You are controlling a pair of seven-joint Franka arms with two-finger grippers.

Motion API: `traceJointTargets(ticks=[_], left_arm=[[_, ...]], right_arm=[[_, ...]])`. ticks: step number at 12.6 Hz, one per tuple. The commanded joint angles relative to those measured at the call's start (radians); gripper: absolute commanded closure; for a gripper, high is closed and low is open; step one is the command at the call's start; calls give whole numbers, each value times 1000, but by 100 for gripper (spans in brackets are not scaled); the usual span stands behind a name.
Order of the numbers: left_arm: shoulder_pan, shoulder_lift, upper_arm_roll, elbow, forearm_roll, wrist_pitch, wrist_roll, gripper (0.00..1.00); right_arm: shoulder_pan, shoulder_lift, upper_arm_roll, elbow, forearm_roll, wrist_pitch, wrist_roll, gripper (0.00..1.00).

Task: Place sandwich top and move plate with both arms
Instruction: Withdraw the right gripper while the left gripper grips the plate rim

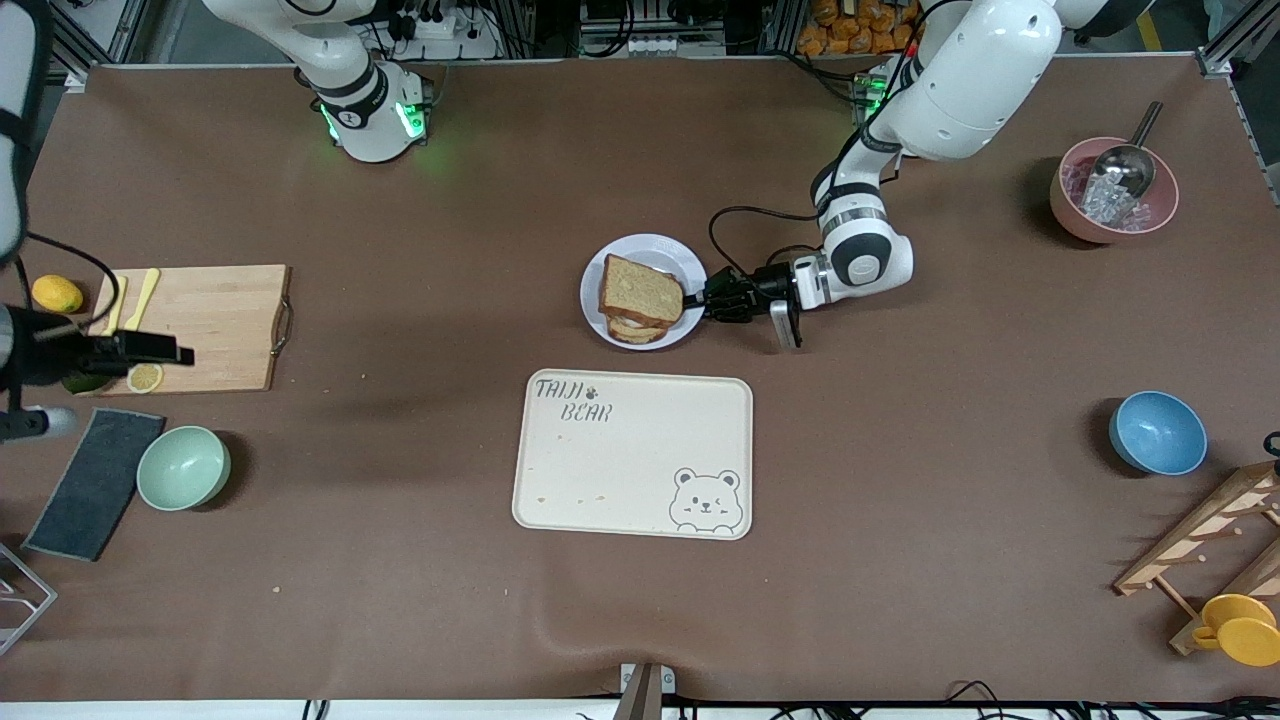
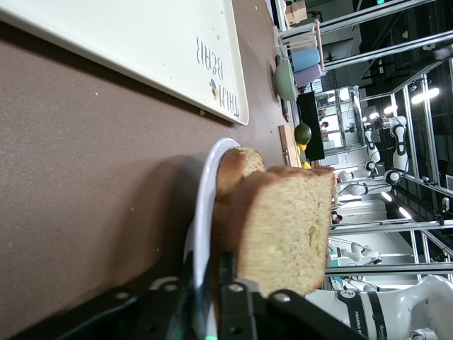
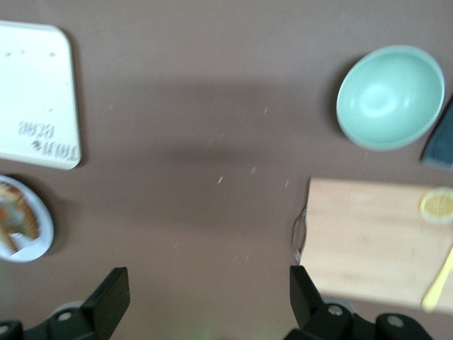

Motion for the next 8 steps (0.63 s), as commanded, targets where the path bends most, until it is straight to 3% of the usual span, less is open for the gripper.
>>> traceJointTargets(ticks=[1, 3, 5, 8], left_arm=[[-12, 44, 0, 14, -36, 9, 44, 100], [-9, 43, 0, 11, -36, 8, 45, 100], [2, 40, -2, 6, -36, -2, 42, 100], [14, 43, -10, -8, -52, -17, 4, 100]], right_arm=[[-20, -79, 54, 34, -66, -66, 59, 0], [-26, -154, 99, 28, -143, -72, 61, 0], [-79, -222, 145, -6, -143, -94, 81, 0], [-75, -349, 174, -182, -148, -5, 197, 0]])
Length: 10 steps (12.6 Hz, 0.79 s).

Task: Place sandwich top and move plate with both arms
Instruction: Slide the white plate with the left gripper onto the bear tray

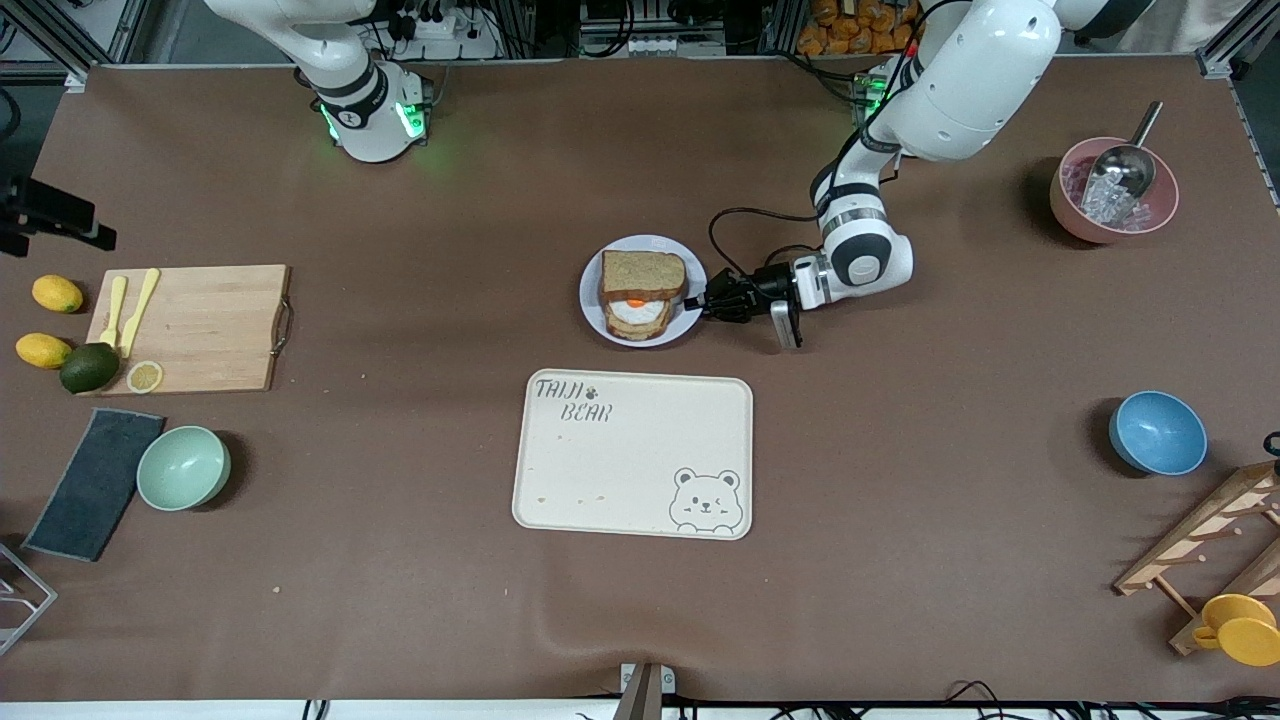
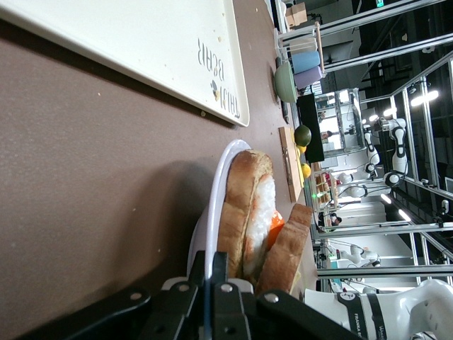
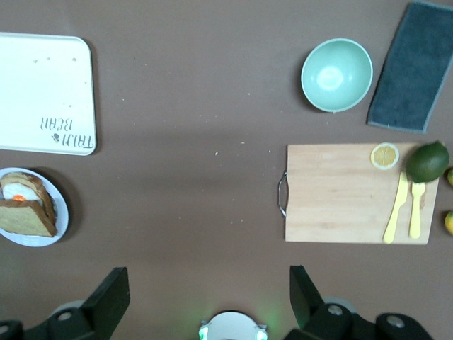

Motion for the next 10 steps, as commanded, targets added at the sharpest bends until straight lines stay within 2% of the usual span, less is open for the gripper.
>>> traceJointTargets(ticks=[1, 3, 4, 6, 7, 10], left_arm=[[26, 41, -15, -13, -61, -46, 9, 100], [77, 41, -38, -33, -67, -120, 10, 100], [100, 40, -57, -36, -67, -128, 10, 100], [150, 34, -93, -36, -67, -128, 9, 100], [169, 29, -106, -36, -65, -128, 9, 100], [197, 18, -109, -22, -67, -128, -17, 100]], right_arm=[[-26, -129, 59, -218, -26, 128, 56, 0], [-33, -201, 79, -344, -28, 223, 64, 0], [-35, -196, 86, -343, -29, 234, 64, 0], [-37, -174, 99, -311, -89, 255, 64, 0], [-52, -167, 129, -293, -118, 259, 64, 0], [-66, -160, 142, -286, -121, 248, 67, 0]])
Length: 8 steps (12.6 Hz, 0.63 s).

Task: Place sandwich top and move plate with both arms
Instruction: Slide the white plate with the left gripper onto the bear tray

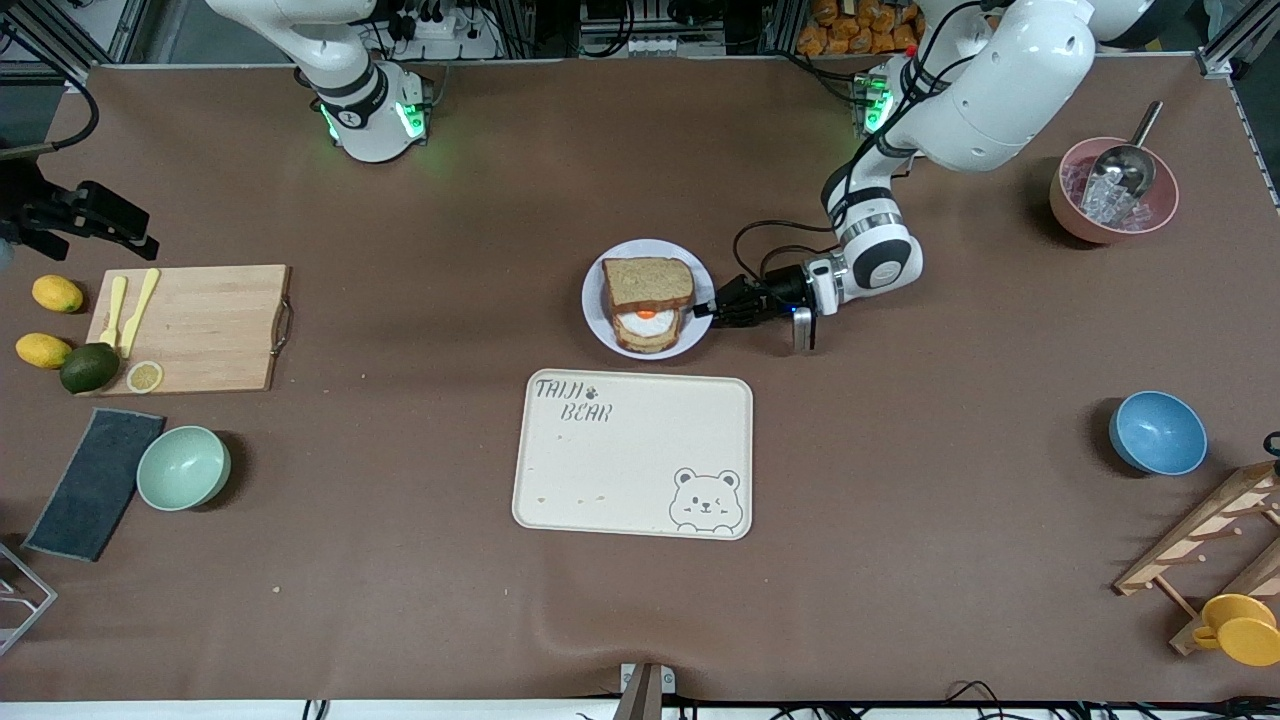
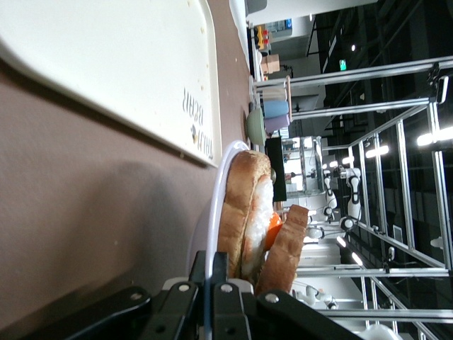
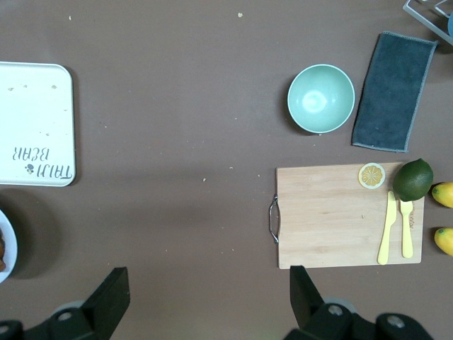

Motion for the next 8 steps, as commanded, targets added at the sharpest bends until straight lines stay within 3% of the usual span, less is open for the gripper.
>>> traceJointTargets(ticks=[1, 5, 8], left_arm=[[30, -24, -20, 4, -27, -26, -30, 100], [45, -116, -17, 16, -27, 19, -187, 100], [50, -121, -17, 114, -27, 178, -293, 100]], right_arm=[[-50, -9, 30, 1, -11, -6, 14, 0], [-59, -9, 28, 3, -16, -6, 11, 0], [-56, -9, 30, 3, -16, -7, 12, 0]])
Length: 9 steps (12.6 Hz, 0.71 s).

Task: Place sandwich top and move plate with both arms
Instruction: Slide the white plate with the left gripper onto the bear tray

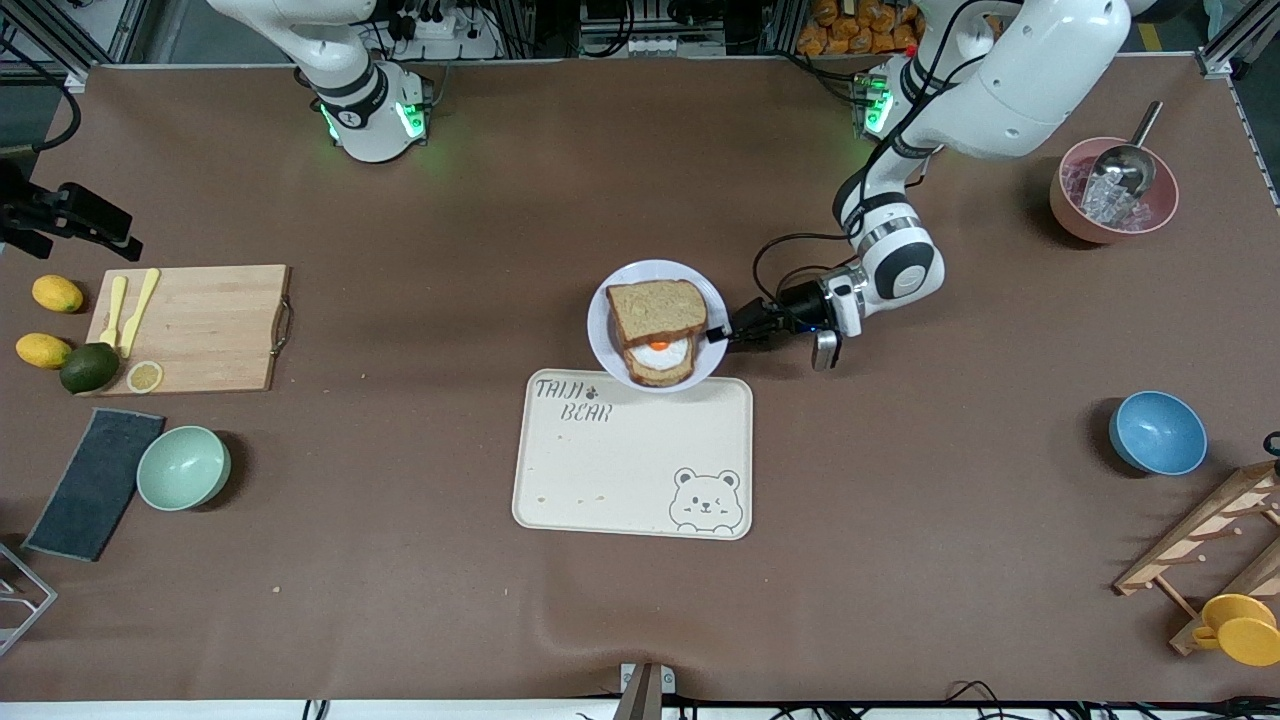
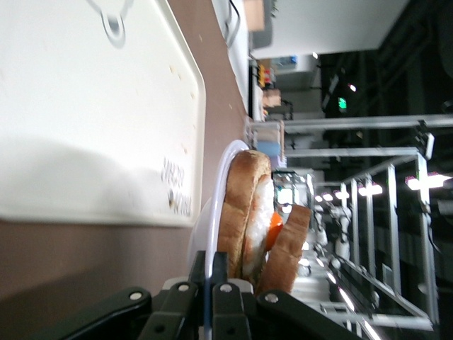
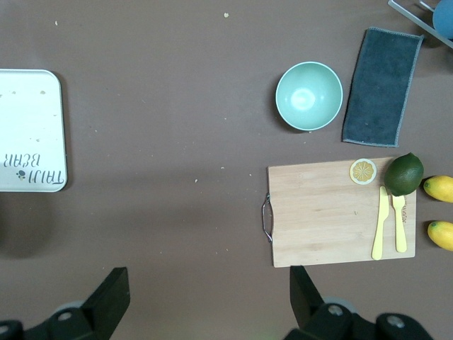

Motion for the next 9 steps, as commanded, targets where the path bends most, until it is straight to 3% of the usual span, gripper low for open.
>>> traceJointTargets(ticks=[1, 4, 9], left_arm=[[0, -13, -15, 95, -27, 146, -91, 100], [-11, 7, -15, 216, -26, 312, -211, 100], [-32, 116, -15, 385, -73, 367, -265, 100]], right_arm=[[-22, -9, 26, 1, -14, -7, 11, 0], [-28, -8, 24, 3, -13, -10, 7, 0], [-29, -6, 26, 0, -4, -10, 10, 0]])
